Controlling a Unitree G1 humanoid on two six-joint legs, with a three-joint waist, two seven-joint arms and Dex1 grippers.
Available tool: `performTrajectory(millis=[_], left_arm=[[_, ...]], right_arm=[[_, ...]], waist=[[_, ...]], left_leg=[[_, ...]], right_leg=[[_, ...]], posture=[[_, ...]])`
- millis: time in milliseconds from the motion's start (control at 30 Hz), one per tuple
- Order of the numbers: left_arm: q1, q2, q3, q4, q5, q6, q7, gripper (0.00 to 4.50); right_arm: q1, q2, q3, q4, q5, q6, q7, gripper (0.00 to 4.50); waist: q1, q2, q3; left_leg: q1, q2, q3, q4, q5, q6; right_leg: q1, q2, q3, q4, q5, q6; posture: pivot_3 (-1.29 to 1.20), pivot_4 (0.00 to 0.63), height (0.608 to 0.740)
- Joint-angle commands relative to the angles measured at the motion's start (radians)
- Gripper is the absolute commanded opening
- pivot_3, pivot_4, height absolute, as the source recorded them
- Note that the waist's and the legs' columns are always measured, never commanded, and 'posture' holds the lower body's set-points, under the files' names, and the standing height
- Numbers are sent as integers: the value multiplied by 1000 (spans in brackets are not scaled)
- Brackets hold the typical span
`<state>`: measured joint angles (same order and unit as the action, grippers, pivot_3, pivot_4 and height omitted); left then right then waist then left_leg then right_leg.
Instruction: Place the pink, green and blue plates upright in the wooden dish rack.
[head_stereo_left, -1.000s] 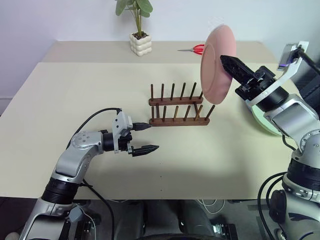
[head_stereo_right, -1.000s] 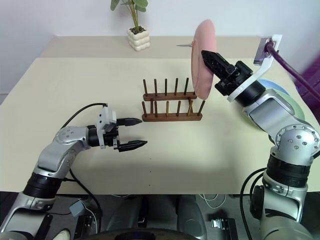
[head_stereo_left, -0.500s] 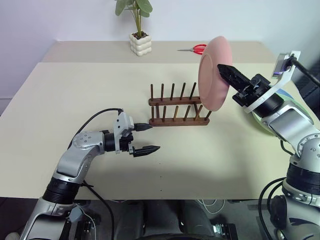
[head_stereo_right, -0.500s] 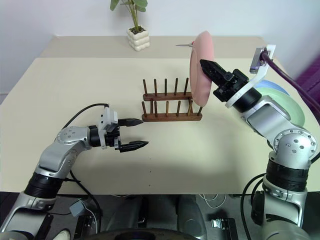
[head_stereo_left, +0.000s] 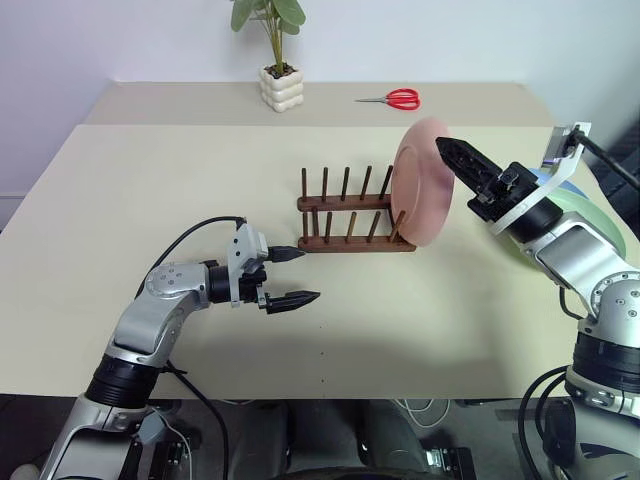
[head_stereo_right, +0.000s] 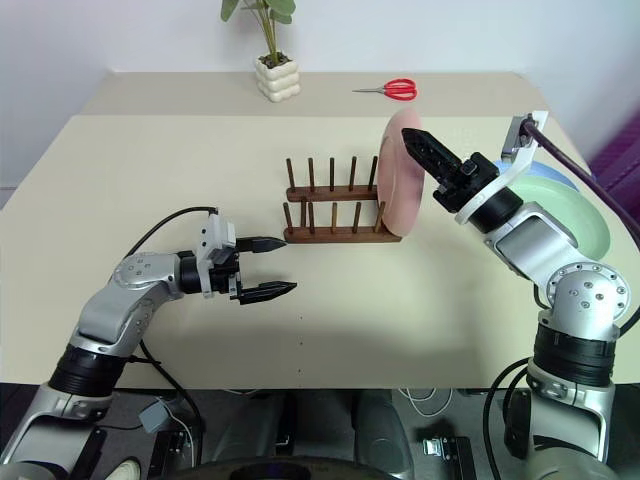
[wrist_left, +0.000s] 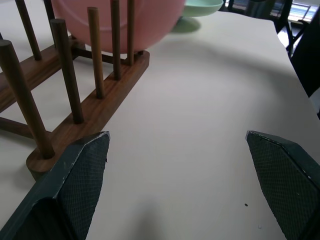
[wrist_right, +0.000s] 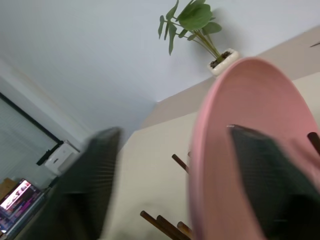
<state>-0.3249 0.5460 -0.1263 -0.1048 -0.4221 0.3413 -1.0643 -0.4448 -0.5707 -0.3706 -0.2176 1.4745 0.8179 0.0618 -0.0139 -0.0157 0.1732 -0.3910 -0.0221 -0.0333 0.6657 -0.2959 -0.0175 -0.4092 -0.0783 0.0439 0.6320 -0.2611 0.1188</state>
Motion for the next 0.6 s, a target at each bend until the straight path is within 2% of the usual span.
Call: performTrajectory(millis=[33, 200, 367, 467, 600], left_arm=[[-11, -1, 6, -18, 2, -7, 1, 4500], [-12, -1, 6, -17, 2, -7, 1, 4500], [-8, -3, 9, -20, 2, -9, 7, 4500], [-8, -5, 7, -19, 1, -10, 8, 4500], [-15, -8, 3, -8, 4, -14, 5, 4500]], right_arm=[[-18, -36, -40, -53, -54, -40, 28, 4463], [-27, -145, -86, -97, -176, -89, 119, 4463], [33, -282, -216, -147, -256, -122, 217, 4463], [135, -353, -300, -159, -347, -134, 294, 4463], [348, -422, -395, -136, -508, -147, 431, 4463]], waist=[[0, 0, 0], [3, 0, 0], [4, 1, 0], [4, 1, 0], [5, 1, 0]], left_leg=[[0, 0, 0, 0, 0, 0], [0, 0, 0, 0, 0, 0], [0, 0, 0, 0, 0, 1], [0, 0, 0, 0, -1, 1], [0, -1, 1, 0, -1, 1]], right_leg=[[0, 0, 0, 0, 0, 0], [0, 0, 0, 0, 0, 0], [0, 0, 0, -1, 0, 0], [1, 0, 0, -2, 0, 0], [2, 0, 0, -2, 0, 0]], posture=[[0, 150, 740], [0, 150, 740], [0, 150, 740], [0, 150, 740], [0, 150, 740]])
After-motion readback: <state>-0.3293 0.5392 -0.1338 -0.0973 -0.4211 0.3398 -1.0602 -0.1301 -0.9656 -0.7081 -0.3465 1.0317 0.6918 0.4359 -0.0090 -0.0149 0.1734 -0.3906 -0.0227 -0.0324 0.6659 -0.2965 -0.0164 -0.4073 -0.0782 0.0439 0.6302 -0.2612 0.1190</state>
